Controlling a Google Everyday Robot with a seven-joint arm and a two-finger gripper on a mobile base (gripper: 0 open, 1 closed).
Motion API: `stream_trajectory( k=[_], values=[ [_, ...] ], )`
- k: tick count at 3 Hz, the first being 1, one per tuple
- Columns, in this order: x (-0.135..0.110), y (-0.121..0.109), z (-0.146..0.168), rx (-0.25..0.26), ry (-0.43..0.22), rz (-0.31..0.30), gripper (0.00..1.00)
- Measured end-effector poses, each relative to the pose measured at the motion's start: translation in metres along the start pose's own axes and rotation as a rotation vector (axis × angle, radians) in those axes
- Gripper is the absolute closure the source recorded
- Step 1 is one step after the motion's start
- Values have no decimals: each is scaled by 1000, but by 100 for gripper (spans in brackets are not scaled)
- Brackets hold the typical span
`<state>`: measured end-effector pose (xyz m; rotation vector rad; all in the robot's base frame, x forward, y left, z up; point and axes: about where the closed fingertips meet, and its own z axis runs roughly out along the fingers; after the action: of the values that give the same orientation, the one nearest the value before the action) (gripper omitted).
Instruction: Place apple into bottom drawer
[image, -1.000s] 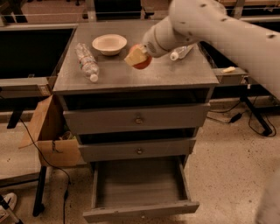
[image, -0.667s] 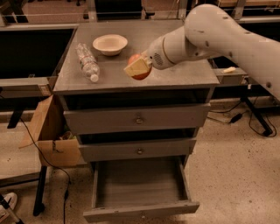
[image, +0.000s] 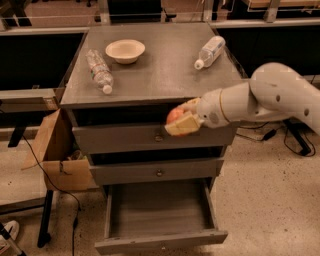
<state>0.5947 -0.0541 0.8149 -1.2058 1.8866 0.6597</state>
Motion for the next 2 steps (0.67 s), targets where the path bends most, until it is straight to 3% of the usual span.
stream_trajectory(
  k=[1,2],
  values=[
    [9,-2,-6,9,3,-66,100],
    [9,-2,-6,9,3,-66,100]
  ],
)
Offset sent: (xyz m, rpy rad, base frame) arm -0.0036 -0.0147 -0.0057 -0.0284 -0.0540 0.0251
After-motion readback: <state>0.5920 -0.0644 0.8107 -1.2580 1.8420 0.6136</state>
